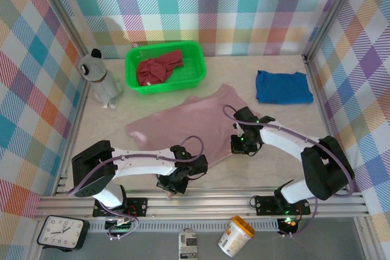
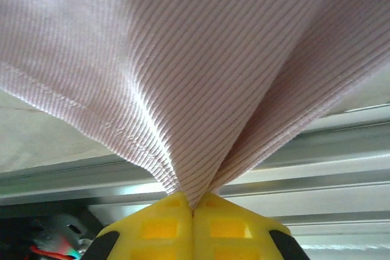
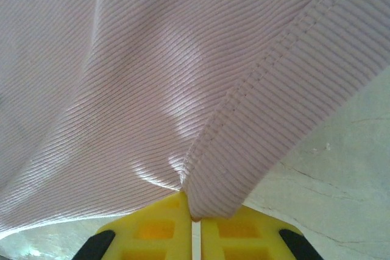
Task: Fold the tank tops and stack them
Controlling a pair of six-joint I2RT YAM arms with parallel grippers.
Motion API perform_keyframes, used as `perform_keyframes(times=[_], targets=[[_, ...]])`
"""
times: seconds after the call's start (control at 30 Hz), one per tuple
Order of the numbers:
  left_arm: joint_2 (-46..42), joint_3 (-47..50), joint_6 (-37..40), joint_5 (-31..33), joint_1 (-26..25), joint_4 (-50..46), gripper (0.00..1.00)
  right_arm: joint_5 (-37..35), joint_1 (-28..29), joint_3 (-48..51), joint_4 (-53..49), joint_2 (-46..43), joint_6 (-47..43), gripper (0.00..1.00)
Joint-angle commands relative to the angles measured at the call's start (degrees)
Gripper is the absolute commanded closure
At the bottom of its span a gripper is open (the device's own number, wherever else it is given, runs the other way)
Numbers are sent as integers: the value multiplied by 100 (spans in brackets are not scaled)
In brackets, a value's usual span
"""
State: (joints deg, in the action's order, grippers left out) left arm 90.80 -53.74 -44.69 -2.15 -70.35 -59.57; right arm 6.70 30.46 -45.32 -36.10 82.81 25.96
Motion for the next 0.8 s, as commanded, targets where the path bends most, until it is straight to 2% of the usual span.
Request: perform_keyframes(times=[0.0,0.17,0.5,0.77], targets=[[130,-197,280,-270,40,-27,98,106,13,-49,-330,47,-198,88],[-23,-233,439,-299,348,-231,99,57,-5,-580,-632,122,-419,88],[-756,-14,759,-478,1386,-483,99,156,-82,-1434,-671,876,-703,87],[-765,31,982,-532,1901,-575,99,338,-280,-1825,-546,1250,-775,87]])
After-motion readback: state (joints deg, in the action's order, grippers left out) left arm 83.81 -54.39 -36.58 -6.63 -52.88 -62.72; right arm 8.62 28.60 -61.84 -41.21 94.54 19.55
